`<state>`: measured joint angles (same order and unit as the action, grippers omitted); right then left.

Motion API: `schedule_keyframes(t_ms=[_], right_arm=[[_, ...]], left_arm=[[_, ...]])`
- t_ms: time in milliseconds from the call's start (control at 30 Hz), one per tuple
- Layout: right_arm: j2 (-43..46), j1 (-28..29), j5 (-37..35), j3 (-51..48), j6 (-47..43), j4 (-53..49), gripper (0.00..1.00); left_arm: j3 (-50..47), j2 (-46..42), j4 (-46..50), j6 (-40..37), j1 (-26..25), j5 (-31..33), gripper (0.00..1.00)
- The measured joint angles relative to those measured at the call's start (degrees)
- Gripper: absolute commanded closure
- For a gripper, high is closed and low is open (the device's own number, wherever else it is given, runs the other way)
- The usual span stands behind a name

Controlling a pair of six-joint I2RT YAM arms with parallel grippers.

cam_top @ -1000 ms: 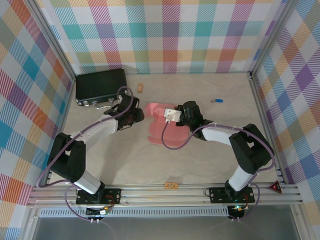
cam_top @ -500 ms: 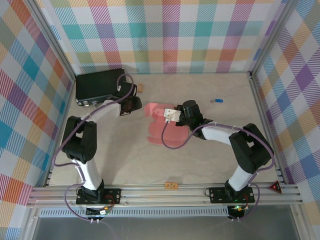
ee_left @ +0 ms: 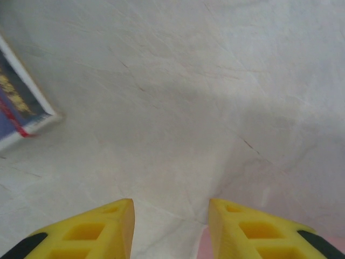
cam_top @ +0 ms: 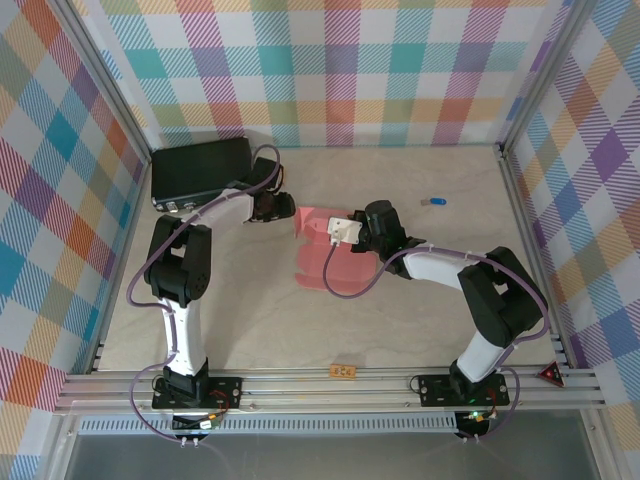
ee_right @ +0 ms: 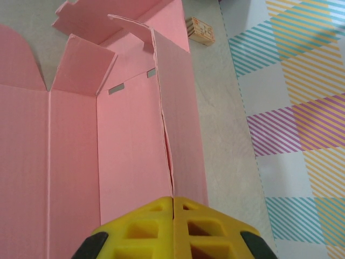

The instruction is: Fold the paper box

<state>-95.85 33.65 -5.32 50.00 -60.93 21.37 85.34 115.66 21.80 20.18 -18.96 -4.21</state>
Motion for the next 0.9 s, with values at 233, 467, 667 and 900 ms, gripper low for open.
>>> schedule_keyframes(t_ms=[233,467,667,900], right_arm=[[0.00,-0.22,-0.02,0.44,0.02,-0.20,1.00],[-0.02,-0.35,-0.07,0.72,0.02,-1.07,1.00],[-0.02,-0.44,-0.22,0.81,0.02,-1.42,1.00],[-0.11,-0.68,-0.22,1.55,0.00,-2.25,1.00]], left_arm=[[-5.79,-0.35,-2.45,-1.88,-0.02,-7.76,0.62],[-8.61,-1.42,-4.94,-3.15,-0.13,-11.78,0.62],[-9.94,-2.05,-7.30,-3.32,-0.11,-13.35,0.63],[-10.69,-3.56,-8.87,-3.34,-0.13,-14.64,0.63]])
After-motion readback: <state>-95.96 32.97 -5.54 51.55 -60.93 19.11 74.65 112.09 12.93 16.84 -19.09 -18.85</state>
